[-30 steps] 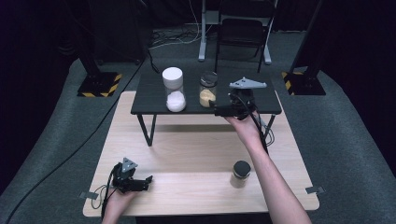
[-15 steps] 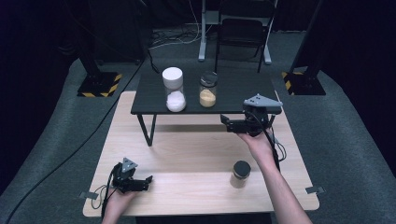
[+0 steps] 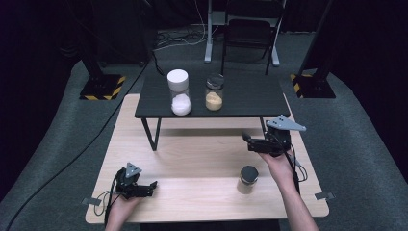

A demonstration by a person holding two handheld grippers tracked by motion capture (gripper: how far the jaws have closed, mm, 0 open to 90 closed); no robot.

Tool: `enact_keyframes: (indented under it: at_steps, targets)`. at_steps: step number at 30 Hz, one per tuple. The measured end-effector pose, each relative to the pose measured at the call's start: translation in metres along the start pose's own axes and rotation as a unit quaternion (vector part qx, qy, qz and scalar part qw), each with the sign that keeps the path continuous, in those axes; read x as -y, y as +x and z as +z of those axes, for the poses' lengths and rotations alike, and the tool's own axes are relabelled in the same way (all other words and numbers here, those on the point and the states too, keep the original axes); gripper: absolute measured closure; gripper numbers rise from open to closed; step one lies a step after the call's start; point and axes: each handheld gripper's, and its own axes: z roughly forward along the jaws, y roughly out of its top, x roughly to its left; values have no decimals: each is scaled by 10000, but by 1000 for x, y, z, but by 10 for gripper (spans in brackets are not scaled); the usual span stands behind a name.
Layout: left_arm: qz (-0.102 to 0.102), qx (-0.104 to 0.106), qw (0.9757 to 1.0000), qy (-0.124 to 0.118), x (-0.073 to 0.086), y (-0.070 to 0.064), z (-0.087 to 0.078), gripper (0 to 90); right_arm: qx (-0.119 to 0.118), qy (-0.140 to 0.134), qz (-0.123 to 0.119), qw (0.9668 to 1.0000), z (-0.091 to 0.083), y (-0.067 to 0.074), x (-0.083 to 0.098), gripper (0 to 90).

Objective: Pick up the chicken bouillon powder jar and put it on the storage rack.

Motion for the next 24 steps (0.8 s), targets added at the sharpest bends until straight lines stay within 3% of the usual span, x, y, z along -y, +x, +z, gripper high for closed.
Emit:
enact_keyframes:
  at_steps: [4, 7, 24]
  targets:
    - [1, 0, 10000, 0, 0, 0, 0, 9, 123, -8, 6, 9999, -6, -3, 12, 40]
    - [-1, -1, 10000, -1, 0, 0, 0, 9, 89, 6, 182, 9998, -8, -7, 23, 41]
    - [1, -1, 10000, 0, 0, 0, 0, 9, 460, 268, 282, 9982, -12, -27, 82, 49]
